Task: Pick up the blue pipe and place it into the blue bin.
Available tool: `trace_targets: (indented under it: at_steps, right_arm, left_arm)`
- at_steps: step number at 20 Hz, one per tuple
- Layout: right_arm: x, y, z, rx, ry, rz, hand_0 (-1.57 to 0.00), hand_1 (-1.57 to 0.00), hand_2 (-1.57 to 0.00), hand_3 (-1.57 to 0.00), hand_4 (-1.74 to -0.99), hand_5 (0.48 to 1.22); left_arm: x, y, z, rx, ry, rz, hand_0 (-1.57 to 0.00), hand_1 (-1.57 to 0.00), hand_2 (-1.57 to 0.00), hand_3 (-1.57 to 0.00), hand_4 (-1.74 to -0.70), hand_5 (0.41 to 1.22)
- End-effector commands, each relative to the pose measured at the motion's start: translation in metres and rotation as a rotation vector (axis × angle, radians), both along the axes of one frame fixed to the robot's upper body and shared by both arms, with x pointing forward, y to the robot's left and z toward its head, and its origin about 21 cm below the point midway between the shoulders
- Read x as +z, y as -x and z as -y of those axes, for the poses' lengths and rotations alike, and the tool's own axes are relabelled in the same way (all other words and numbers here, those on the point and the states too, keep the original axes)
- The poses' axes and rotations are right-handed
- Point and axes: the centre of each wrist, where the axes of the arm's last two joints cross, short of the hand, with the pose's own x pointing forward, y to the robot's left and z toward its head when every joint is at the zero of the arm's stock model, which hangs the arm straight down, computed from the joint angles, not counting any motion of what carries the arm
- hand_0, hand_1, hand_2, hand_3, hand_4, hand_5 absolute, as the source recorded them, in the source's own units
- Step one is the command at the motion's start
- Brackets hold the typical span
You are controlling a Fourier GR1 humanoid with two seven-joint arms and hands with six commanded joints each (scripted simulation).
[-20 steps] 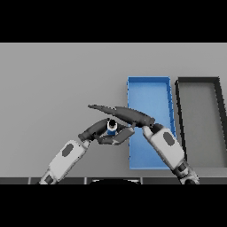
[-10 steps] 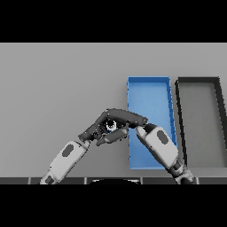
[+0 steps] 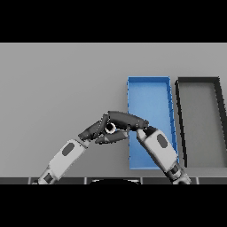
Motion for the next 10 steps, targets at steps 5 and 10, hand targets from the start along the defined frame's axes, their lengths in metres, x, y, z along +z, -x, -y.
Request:
trace_targets:
  at_steps: [5,10]
  right_arm:
    - [0.004,0.005,-0.007,0.0,0.003,0.004,-1.56,-1.56,-1.56,-1.56,-1.482,1.206]
    - [0.006,0.005,-0.004,0.01,-0.045,0.003,-1.57,-1.57,-1.57,-1.57,-1.484,1.216]
  left_arm:
    - [0.003,-0.002,-0.003,-0.046,-0.084,0.006,-0.5,-0.41,-0.42,-0.17,-1.11,1.184]
    - [-0.002,-0.007,-0.01,0.015,-0.147,0.02,-0.16,-0.13,-0.14,-0.05,-0.88,0.842]
